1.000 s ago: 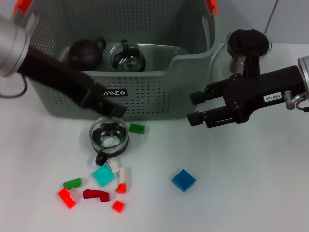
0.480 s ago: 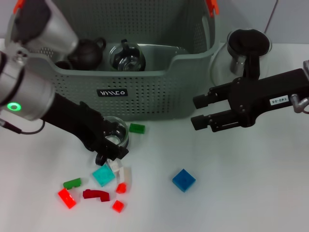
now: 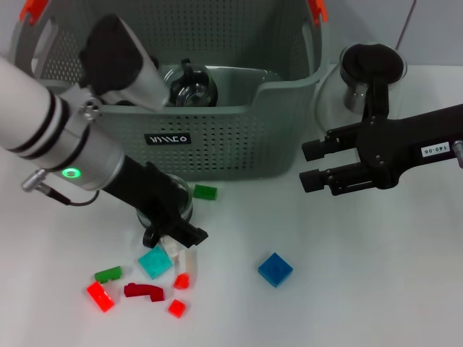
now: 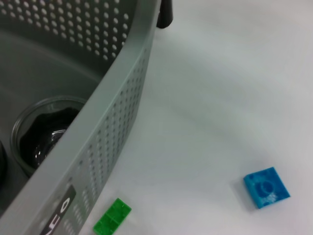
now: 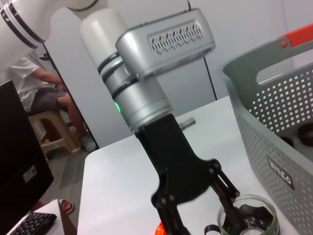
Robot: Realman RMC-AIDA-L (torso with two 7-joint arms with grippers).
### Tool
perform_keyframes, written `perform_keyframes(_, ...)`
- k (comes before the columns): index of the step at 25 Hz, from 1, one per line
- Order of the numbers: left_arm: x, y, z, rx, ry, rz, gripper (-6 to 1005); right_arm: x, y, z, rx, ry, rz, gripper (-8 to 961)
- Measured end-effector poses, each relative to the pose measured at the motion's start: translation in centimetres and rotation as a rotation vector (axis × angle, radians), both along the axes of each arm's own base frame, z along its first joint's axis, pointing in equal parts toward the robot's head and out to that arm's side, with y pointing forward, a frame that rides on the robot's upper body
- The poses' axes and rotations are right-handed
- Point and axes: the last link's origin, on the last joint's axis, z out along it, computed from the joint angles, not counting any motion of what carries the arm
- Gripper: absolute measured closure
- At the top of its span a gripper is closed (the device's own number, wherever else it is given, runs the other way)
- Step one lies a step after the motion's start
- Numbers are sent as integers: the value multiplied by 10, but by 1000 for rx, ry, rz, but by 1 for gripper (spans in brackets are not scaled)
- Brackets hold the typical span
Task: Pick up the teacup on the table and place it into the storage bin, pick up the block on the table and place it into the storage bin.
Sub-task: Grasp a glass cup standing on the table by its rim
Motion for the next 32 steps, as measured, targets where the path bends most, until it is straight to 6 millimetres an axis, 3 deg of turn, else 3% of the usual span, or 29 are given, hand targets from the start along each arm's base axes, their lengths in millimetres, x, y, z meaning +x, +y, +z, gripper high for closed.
perform_keyframes(6,-2,8,-13,36,26,27,176,1,0,0,2,1,1,286)
perform_keyframes(32,-22,19,-28,93,61,92,181,5,-1,-1,12,6,-5,285)
